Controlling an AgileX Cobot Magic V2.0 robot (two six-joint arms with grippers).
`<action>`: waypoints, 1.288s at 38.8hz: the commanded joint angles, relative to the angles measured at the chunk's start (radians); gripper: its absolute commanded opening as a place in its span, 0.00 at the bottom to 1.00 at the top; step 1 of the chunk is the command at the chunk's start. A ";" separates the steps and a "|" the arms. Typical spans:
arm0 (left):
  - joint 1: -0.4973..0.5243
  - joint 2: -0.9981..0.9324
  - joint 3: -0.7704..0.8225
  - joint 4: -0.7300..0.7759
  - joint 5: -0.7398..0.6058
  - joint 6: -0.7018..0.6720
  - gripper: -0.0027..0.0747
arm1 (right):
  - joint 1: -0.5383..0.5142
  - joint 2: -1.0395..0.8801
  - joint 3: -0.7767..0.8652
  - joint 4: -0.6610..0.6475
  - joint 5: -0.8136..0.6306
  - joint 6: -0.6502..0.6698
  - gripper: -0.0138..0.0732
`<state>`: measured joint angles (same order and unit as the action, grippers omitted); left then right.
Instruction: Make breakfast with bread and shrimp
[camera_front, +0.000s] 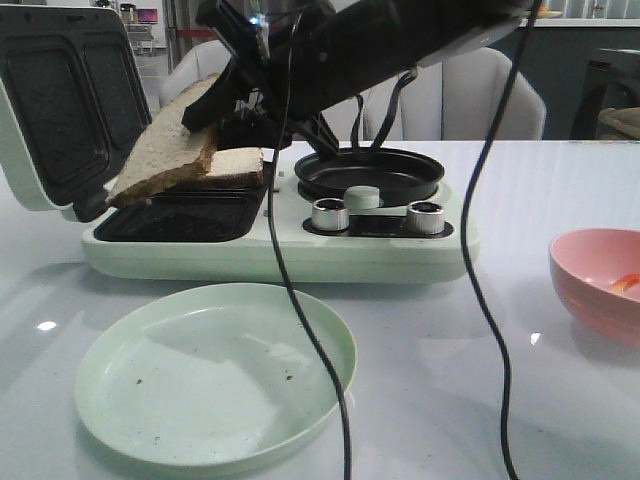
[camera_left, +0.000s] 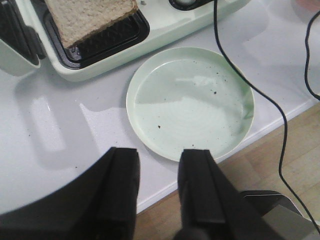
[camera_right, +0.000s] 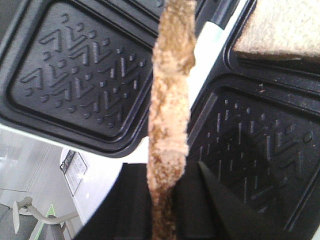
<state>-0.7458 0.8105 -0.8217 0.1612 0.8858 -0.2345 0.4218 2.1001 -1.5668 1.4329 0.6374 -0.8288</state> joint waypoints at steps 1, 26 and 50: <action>-0.008 -0.003 -0.027 0.012 -0.066 -0.001 0.39 | 0.000 -0.028 -0.064 0.053 0.036 -0.012 0.61; -0.008 -0.003 -0.027 0.041 -0.066 -0.001 0.39 | -0.096 -0.266 -0.068 -0.461 0.235 0.160 0.56; -0.008 -0.003 -0.027 0.073 -0.066 -0.001 0.39 | -0.095 -0.727 0.114 -1.214 0.252 0.725 0.56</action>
<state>-0.7458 0.8105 -0.8217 0.2081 0.8842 -0.2345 0.3309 1.4754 -1.5001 0.2225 0.9646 -0.1130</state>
